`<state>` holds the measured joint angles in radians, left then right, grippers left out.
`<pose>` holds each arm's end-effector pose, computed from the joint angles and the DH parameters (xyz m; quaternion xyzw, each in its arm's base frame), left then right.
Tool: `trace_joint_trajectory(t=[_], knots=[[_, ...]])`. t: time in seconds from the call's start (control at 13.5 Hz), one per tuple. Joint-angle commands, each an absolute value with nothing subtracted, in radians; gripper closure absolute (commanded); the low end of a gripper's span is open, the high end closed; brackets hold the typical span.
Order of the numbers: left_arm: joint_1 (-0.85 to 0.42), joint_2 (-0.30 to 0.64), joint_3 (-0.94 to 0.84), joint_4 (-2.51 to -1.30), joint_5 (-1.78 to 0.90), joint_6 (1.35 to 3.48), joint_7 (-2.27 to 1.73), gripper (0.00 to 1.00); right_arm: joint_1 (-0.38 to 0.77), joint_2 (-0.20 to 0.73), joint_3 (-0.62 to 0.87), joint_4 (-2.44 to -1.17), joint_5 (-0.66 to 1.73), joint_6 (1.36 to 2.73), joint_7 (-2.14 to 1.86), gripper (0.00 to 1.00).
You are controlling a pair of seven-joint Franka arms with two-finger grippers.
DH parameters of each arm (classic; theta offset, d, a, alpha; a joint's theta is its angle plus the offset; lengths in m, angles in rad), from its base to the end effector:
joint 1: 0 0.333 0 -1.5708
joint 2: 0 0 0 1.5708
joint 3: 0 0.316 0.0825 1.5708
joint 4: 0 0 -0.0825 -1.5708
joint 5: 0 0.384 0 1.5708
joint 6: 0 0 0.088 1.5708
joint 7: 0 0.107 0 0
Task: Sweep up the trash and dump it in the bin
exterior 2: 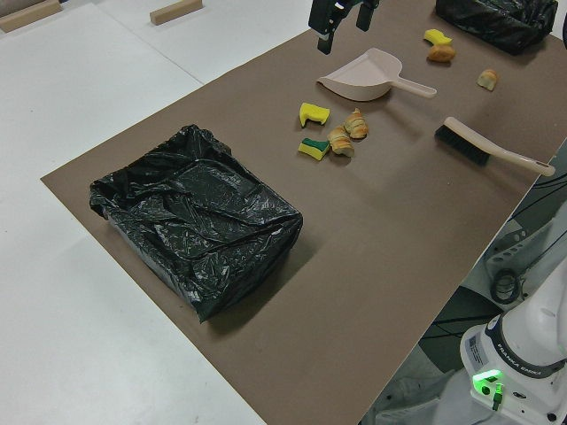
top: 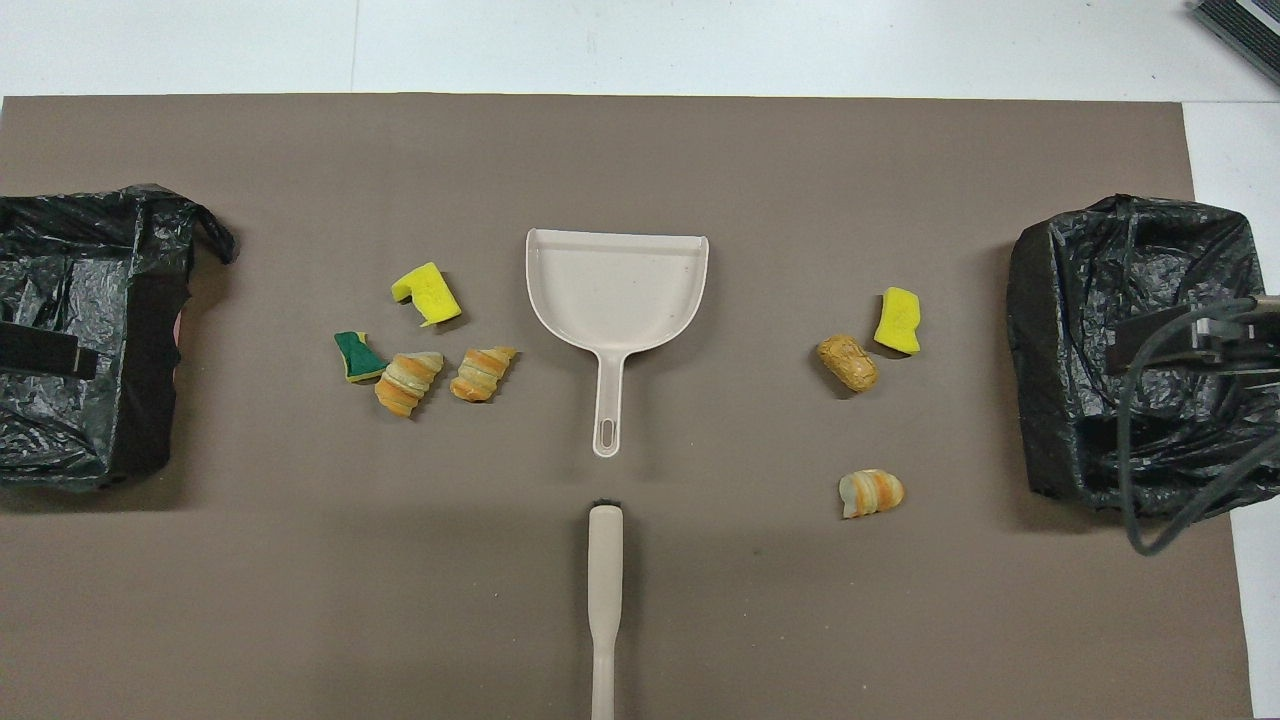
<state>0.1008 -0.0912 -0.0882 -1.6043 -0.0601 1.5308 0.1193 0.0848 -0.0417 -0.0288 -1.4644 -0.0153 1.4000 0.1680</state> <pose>0.5220 -0.0024 0.6542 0.9981 -0.0546 0.0104 0.0254 0.5217 0.0270 0.6815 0.9983 -0.0572 -0.0105 0.0082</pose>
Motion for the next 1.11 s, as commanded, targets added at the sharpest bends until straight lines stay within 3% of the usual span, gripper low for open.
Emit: trace_joint_trajectory(t=[0.0, 1.04], knots=[[0.109, -0.110, -0.091, -1.621, -0.063, 1.529, 0.117, 0.00, 0.071, -0.064, -0.021, -1.491, 0.002, 1.404, 0.153, 0.00], [0.109, -0.110, -0.091, -1.621, -0.063, 1.529, 0.117, 0.00, 0.069, -0.063, -0.021, -1.488, -0.002, 1.398, 0.152, 0.00]])
